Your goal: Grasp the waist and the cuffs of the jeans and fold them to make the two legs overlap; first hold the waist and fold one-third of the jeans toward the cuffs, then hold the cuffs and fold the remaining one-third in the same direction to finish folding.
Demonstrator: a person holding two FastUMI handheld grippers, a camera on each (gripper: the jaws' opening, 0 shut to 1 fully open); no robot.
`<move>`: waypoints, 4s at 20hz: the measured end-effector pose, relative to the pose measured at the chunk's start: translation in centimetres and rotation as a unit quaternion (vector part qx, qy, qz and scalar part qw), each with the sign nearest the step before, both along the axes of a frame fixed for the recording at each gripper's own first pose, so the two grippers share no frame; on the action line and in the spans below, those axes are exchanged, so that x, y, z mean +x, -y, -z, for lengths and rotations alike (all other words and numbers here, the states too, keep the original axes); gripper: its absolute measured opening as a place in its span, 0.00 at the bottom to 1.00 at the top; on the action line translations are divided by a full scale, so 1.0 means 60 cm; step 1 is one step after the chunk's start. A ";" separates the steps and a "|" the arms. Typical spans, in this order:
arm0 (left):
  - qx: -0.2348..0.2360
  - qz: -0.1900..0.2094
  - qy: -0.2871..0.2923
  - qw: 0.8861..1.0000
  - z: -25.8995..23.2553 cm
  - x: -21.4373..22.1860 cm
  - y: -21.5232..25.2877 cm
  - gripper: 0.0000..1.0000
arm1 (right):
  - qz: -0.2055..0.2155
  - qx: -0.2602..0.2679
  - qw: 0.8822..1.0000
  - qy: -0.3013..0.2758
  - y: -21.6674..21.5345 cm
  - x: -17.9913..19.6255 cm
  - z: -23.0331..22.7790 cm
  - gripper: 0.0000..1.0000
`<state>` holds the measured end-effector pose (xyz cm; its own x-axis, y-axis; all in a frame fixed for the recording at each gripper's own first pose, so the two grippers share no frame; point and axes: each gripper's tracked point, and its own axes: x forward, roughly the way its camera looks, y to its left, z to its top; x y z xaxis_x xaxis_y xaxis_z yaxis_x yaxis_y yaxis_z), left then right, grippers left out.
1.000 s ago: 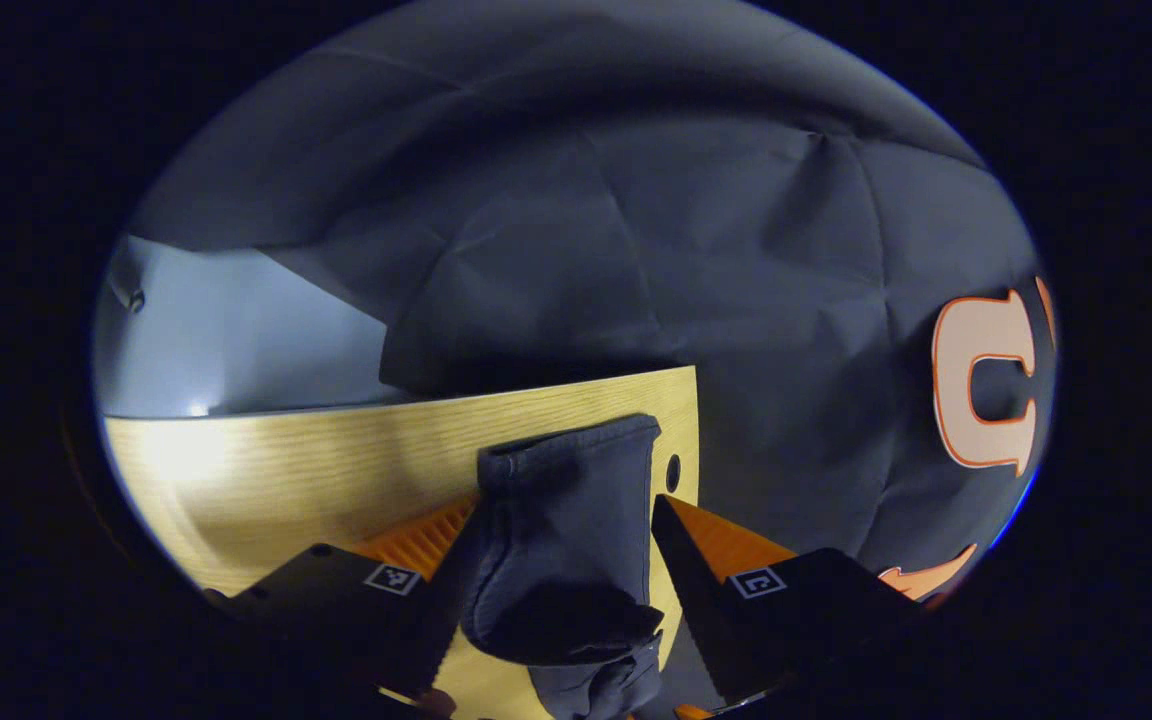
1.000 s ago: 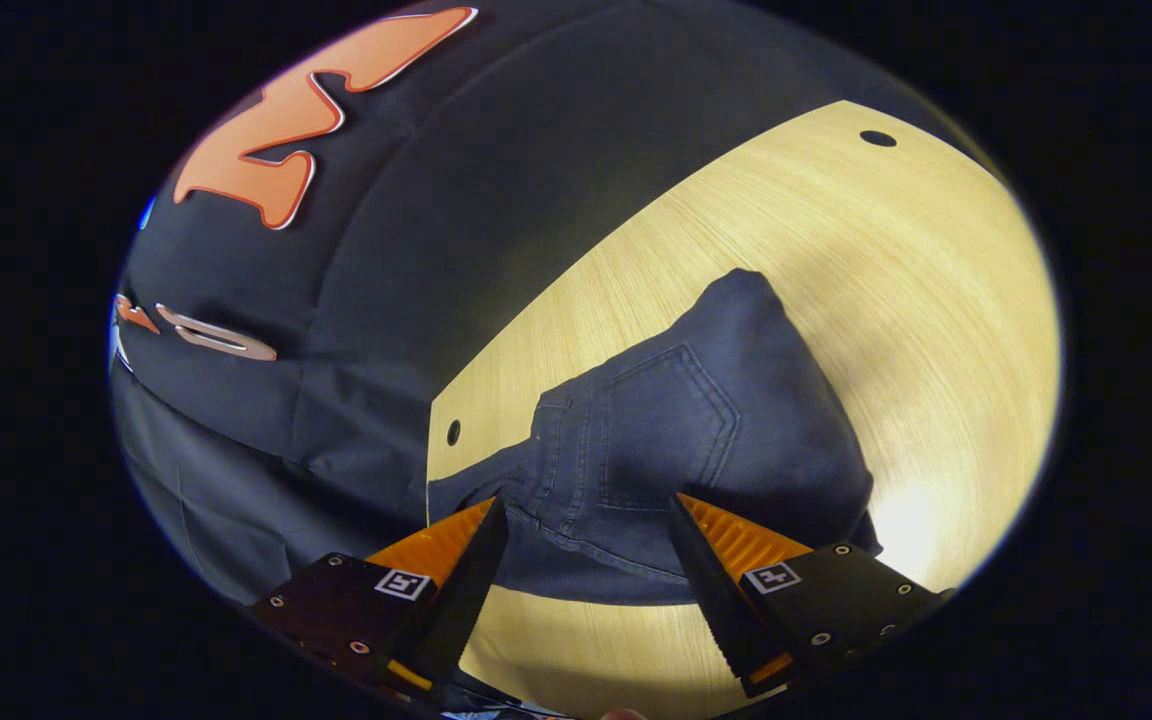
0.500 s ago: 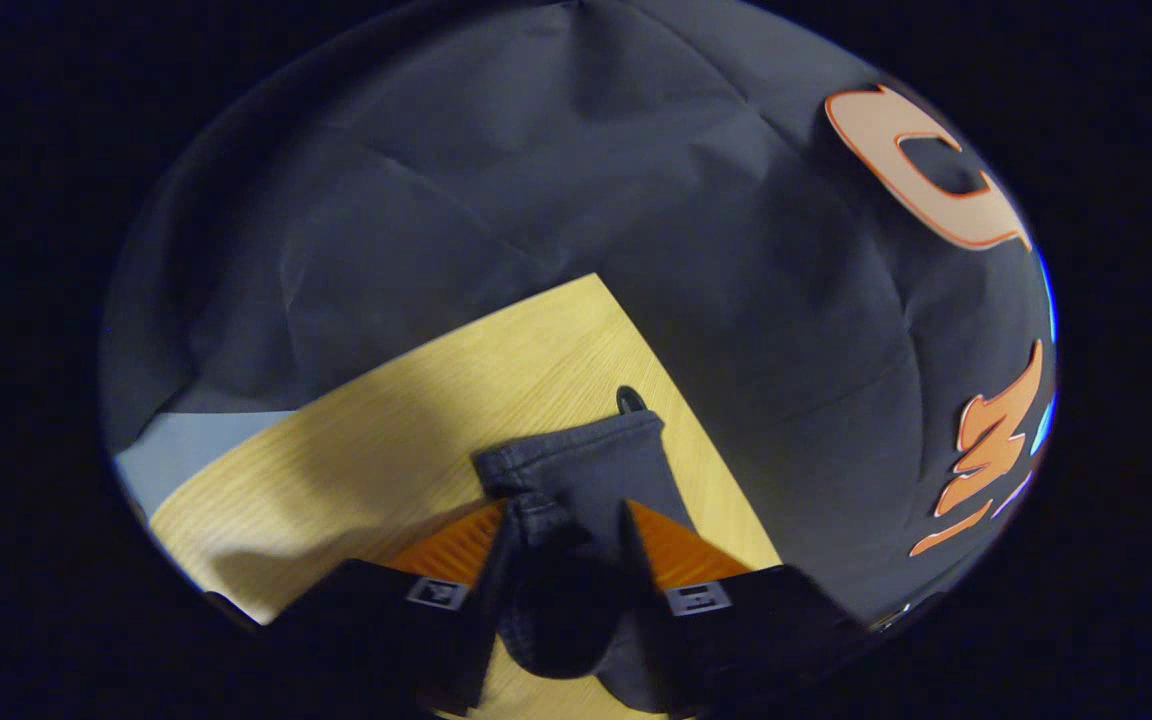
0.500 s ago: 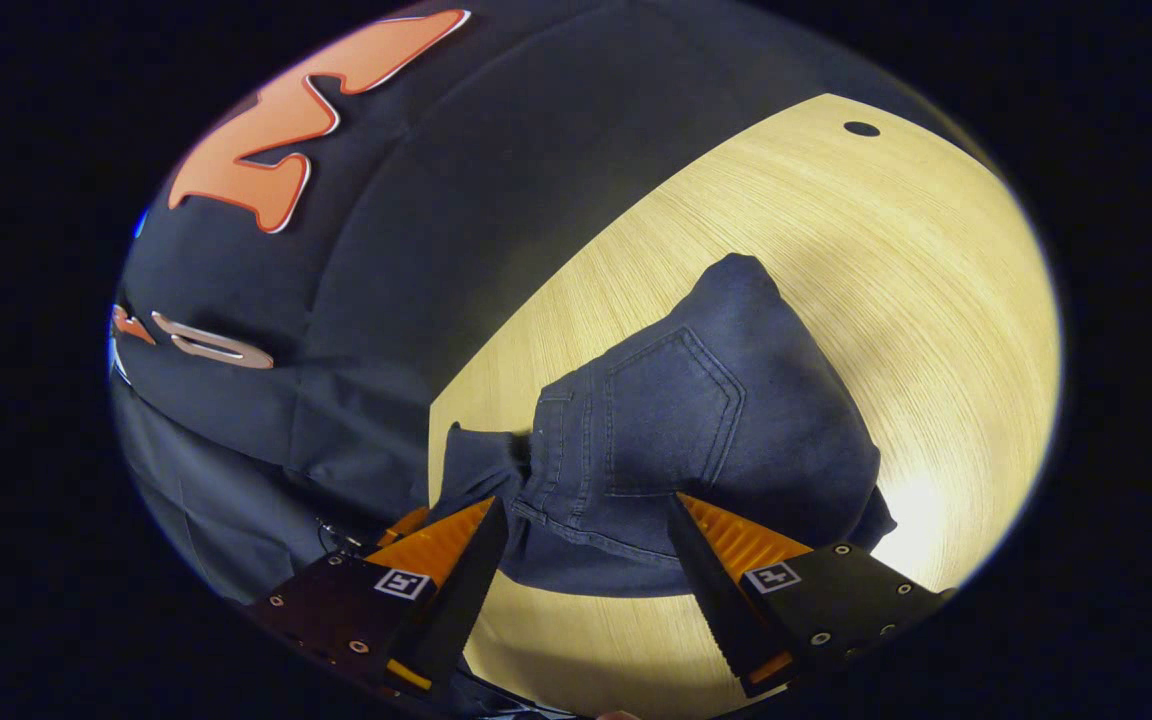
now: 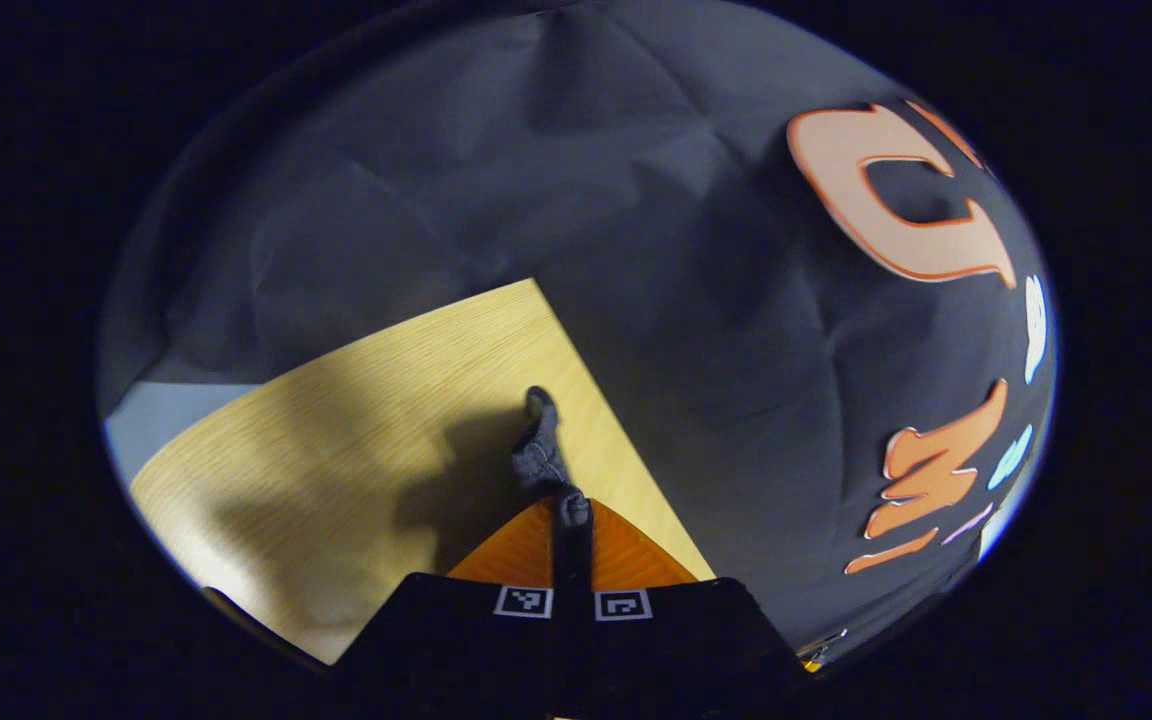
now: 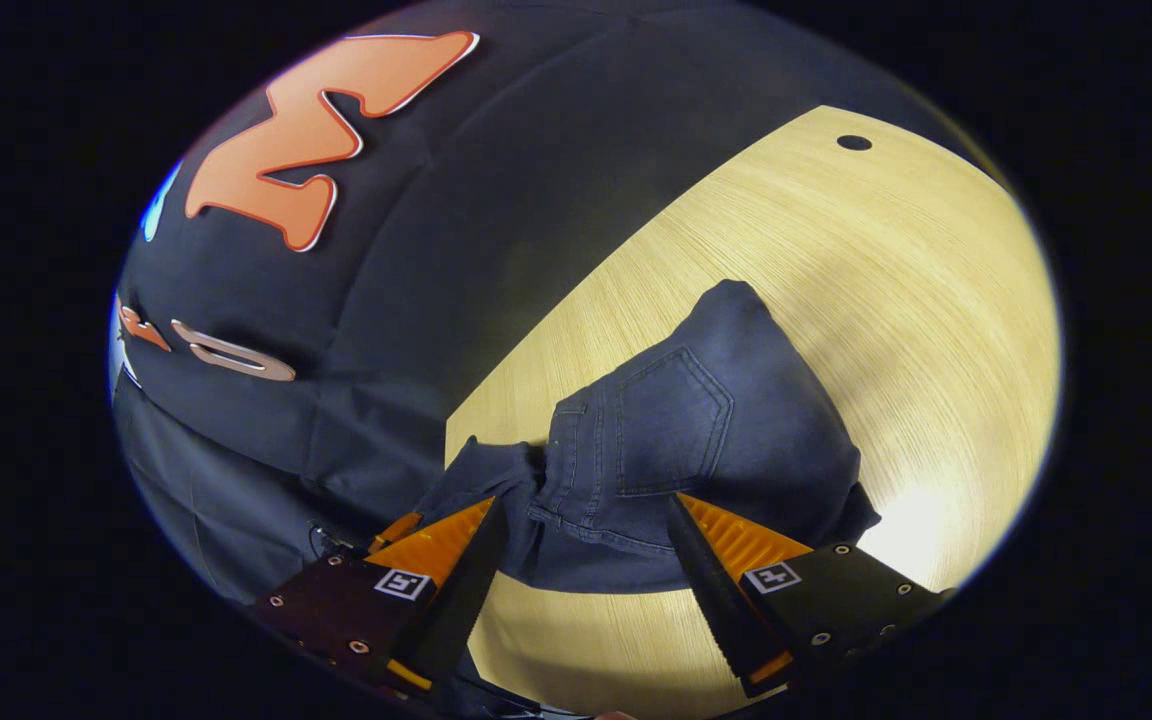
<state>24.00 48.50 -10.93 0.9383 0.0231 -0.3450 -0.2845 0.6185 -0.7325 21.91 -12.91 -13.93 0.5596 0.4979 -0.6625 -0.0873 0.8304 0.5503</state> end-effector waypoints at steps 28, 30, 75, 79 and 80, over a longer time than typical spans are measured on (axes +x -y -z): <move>0.002 -0.069 0.026 0.997 -0.129 -0.043 0.039 0.01 | 0.060 0.005 0.993 0.103 0.232 0.016 -0.141 0.98; -0.071 -0.087 0.007 0.994 -0.067 -0.066 -0.054 0.01 | 0.052 -0.001 0.995 0.088 0.197 0.007 -0.117 0.98; 0.051 0.024 -0.013 0.998 -0.034 -0.099 0.045 0.06 | 0.030 -0.010 0.999 0.038 0.046 -0.035 -0.056 0.98; 0.071 0.052 0.028 0.996 -0.155 -0.079 0.190 0.05 | 0.023 0.002 0.998 0.058 0.091 -0.041 -0.092 0.98; 0.073 0.061 0.031 0.995 -0.169 -0.069 0.231 0.05 | 0.021 0.011 0.998 0.064 0.105 -0.044 -0.105 0.98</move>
<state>19.84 34.66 -0.80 0.9567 -0.0472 -0.2872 -0.1571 0.7469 -0.6461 19.29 -19.21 -7.65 0.6595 0.4849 -0.5743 -0.1221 0.8230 0.5547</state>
